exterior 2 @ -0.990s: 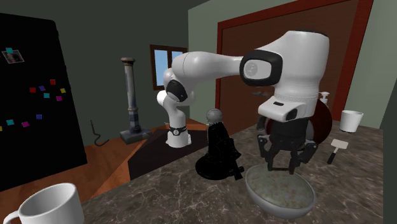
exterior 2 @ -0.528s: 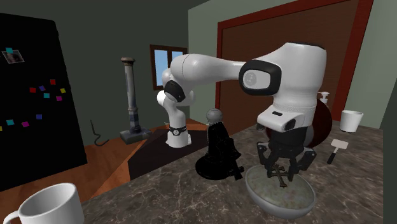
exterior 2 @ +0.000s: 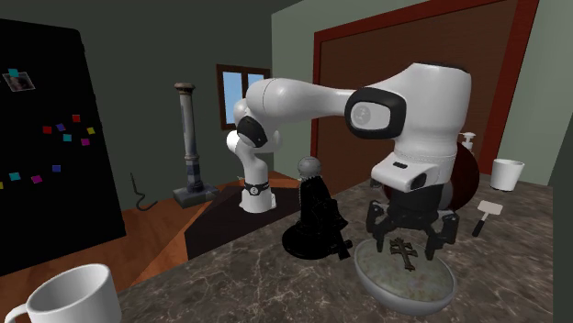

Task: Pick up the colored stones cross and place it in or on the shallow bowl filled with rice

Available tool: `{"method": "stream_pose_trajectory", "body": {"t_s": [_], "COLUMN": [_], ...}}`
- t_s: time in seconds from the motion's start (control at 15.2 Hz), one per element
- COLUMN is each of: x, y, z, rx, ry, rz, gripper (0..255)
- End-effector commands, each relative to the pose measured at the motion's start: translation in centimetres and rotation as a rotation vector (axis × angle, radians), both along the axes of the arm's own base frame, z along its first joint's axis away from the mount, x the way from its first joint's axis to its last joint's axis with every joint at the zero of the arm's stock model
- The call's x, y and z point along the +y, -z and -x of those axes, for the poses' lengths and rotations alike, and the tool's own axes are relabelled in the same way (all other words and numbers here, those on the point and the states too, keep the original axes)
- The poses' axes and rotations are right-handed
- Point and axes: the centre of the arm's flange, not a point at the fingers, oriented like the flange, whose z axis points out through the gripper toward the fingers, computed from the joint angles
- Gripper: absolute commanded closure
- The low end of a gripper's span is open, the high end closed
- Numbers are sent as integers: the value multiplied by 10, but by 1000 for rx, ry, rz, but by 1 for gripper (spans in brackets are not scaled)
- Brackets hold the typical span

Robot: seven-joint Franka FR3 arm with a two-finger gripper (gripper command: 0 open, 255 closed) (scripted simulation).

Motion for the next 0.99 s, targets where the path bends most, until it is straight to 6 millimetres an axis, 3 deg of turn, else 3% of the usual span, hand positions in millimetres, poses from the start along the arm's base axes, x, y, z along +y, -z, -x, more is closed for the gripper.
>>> {"method": "stream_pose_trajectory", "body": {"t_s": [0.0,0.13,0.4,0.92], "x": [0,0,-1,-1], "y": [0,0,-50,-50], "z": [0,0,-4,-4], "rx": [0,0,0,0], "ry": [0,0,0,0], "rz": [0,0,0,0], "gripper": [0,0,0,0]}}
